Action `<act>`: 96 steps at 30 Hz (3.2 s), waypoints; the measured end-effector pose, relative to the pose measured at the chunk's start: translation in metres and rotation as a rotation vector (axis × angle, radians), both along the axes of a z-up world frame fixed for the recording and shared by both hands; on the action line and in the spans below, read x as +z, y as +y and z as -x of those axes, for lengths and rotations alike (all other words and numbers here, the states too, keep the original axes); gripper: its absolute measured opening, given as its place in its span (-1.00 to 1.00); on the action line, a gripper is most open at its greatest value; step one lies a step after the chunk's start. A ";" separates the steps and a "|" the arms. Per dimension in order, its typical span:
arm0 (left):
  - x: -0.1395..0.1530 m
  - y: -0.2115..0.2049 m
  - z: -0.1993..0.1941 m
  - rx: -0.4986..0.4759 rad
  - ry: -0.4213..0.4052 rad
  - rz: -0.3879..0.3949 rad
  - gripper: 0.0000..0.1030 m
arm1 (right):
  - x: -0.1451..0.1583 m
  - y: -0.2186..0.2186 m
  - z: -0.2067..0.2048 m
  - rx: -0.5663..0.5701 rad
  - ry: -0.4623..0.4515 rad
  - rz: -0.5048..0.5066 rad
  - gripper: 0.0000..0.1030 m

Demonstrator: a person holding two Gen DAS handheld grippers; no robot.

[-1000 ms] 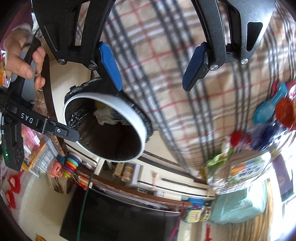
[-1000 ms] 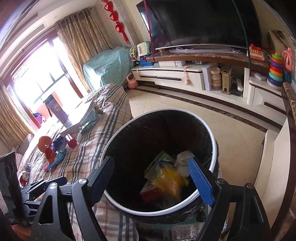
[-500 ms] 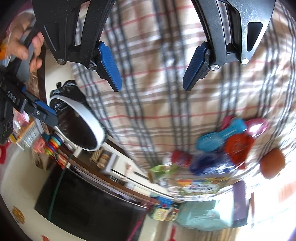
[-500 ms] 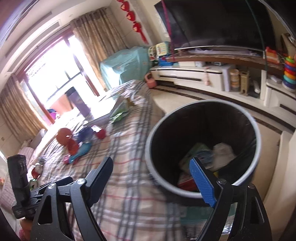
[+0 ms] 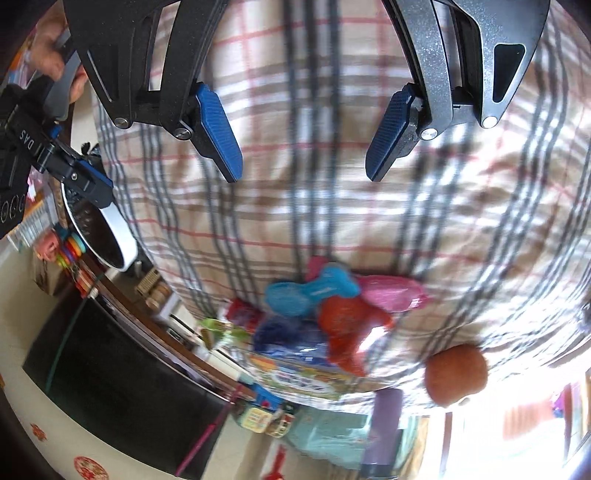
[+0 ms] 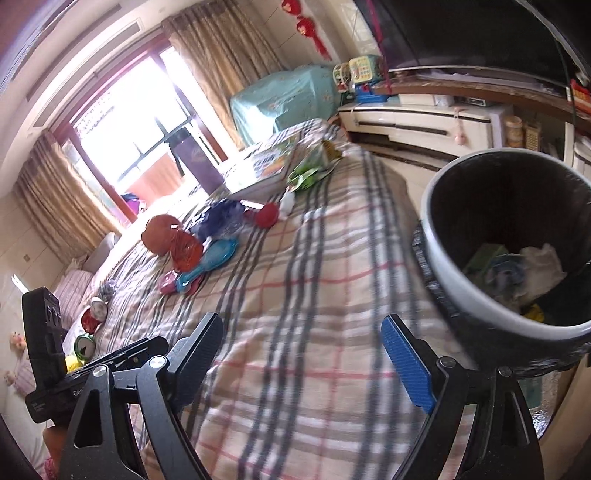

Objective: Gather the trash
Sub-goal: 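Move both open tools back over the bed toward the pink sponge, then grasp the pink sponge with the left tool, then grasp the blue brush with the right tool while the left tool holds the sponge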

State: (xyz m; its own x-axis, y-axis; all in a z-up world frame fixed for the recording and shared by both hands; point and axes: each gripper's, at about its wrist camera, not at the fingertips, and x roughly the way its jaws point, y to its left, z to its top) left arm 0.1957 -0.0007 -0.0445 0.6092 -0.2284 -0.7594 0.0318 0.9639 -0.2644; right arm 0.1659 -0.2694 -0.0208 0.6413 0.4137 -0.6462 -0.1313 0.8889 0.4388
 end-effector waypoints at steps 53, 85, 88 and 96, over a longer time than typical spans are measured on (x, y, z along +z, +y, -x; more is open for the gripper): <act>-0.012 0.004 -0.072 -0.206 -0.014 -0.065 0.13 | -0.015 0.026 -0.062 -0.008 0.071 -0.006 0.67; -0.008 0.022 -0.015 -0.179 0.003 -0.109 0.34 | -0.016 0.077 -0.034 0.304 0.074 0.205 -1.00; -0.008 0.011 -0.027 -0.187 0.001 -0.101 0.34 | -0.016 0.057 -0.023 0.269 0.086 0.192 -1.00; -0.006 0.014 -0.011 -0.101 0.009 -0.130 0.65 | -0.014 0.046 -0.036 0.190 0.107 0.072 -0.53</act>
